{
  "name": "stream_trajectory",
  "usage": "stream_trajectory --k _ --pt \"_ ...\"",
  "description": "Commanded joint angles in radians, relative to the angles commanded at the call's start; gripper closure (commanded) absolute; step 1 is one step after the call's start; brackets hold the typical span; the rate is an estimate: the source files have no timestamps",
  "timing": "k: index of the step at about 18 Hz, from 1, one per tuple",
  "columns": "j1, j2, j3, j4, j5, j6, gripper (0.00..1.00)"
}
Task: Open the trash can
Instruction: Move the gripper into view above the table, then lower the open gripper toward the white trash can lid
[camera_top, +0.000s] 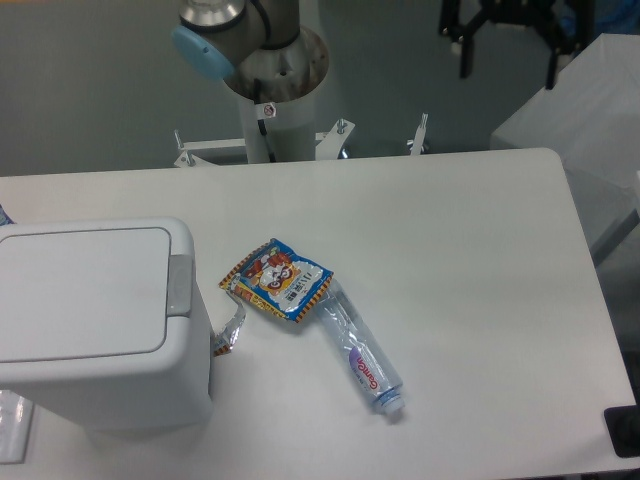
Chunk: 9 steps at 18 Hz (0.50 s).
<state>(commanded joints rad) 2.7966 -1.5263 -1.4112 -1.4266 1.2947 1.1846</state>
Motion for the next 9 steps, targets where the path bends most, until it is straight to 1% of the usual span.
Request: stream_trajectory --k 4,6,9 --pt "-0.051 -0.011 -0.003 0.005 -0.002 -0.16 0.0" --pt "-0.072 -0.02 -0.009 0.061 -0.005 -0.238 0.0" --pt "-0.115 -0.029 -0.031 0.142 -0.002 -0.393 0.0"
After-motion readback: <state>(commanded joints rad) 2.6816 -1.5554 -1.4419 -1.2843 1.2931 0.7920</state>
